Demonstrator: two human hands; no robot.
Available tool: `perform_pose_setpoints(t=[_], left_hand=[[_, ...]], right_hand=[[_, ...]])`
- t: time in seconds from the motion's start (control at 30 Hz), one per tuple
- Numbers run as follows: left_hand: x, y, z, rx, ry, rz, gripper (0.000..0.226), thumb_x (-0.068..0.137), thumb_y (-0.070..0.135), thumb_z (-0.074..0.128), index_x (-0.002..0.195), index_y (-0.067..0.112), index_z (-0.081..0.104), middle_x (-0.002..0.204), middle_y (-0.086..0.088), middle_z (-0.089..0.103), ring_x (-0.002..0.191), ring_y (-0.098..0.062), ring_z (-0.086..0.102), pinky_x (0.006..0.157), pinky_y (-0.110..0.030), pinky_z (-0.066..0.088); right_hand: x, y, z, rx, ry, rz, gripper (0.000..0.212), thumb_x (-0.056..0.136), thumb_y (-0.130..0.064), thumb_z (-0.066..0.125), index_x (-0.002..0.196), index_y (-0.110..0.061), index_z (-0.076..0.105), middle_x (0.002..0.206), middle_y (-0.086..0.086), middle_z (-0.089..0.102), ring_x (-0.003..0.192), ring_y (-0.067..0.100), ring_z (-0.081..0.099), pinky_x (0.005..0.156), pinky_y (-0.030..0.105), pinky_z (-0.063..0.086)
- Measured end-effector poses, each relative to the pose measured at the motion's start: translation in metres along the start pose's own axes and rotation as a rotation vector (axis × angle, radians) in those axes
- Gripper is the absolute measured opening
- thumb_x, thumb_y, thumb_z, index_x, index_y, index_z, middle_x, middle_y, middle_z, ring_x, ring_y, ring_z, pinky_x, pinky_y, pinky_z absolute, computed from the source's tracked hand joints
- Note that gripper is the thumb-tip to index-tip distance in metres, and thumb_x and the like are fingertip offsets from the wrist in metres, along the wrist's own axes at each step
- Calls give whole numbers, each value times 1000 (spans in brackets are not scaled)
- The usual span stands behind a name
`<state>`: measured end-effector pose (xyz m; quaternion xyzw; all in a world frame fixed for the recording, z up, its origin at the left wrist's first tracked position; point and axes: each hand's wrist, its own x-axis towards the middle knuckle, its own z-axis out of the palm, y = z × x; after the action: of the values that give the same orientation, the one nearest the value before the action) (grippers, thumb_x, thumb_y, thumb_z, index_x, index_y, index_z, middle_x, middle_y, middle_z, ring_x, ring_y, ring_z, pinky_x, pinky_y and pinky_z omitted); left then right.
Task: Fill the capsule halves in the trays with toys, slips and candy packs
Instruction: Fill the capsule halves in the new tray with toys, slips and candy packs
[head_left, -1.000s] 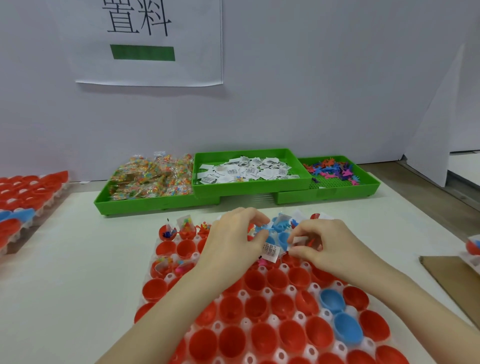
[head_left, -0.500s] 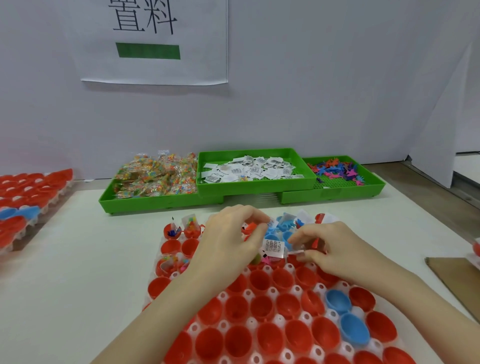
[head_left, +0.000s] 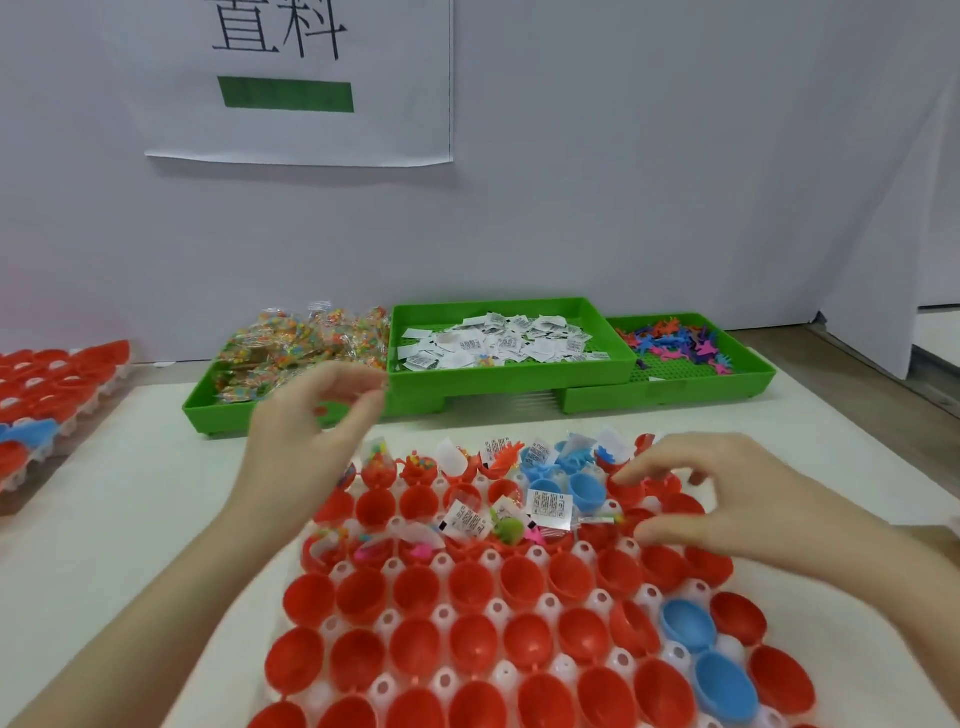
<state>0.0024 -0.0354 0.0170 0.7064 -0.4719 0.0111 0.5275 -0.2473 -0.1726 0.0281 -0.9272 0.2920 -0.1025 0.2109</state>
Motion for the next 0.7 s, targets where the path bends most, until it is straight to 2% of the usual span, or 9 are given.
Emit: perform_pose_setpoints(t=[0.07,0.13,0.23,0.33,0.4,0.47,0.53,0.6,0.7], left_hand=[[16,-21,-10,31,70,-94,15,86,10,60,84,25,62,88,7,65,77,0,58,72,-12,41],[35,-50,-20,152,125,-212,10,88,12,59,94,12,66,99,-7,67,87,-18,60,79,-26,43],[58,-90,-29,437,43,-334,28,92,21,53,107,0,64,113,-22,62,105,-36,55,88,-40,40],[71,-112,-27,662,-91,-443,41,95,38,42,114,7,62,115,-21,61,107,-39,54,87,-39,39],[75,-120,-22,754,-148,-495,45,94,46,39,117,15,61,115,-16,62,109,-35,54,88,-36,38],[80,-125,-17,731,-89,-540,43,89,50,48,110,16,63,112,-14,63,108,-34,54,87,-35,34],[84,-128,-14,638,17,-576,36,81,47,63,98,16,68,106,-13,65,105,-34,54,87,-35,31],[87,-131,-12,588,79,-582,32,77,44,68,92,15,70,98,-13,66,101,-34,54,87,-36,29],[88,-136,-8,598,132,-551,30,83,41,62,87,13,72,83,-11,62,91,-32,52,81,-35,25]], right_hand=[[6,9,-22,172,160,18,19,60,-35,79,76,-39,69,80,-23,68,76,-8,58,65,5,41],[24,30,-39,319,377,66,12,64,-34,75,72,-27,72,70,-12,70,64,-5,59,60,5,41],[67,73,-44,324,555,257,17,81,-18,68,90,-3,71,83,7,70,76,10,60,75,21,43],[108,102,-32,92,417,412,26,90,-17,57,110,-2,63,115,14,64,107,25,57,90,30,39],[130,113,-21,-17,260,435,36,92,-21,54,123,-3,55,128,13,56,117,25,52,94,28,37],[147,119,-13,-69,161,462,43,92,-23,53,132,-6,47,135,12,50,118,24,51,94,27,37],[160,121,-7,-84,115,483,45,91,-18,53,135,-13,44,131,14,53,95,21,60,78,25,42],[170,124,-2,-106,103,498,46,88,-13,54,133,-18,47,120,17,60,63,12,54,55,23,39],[180,131,1,-165,155,478,33,84,-13,61,117,-12,63,104,16,68,58,13,48,64,24,39]])
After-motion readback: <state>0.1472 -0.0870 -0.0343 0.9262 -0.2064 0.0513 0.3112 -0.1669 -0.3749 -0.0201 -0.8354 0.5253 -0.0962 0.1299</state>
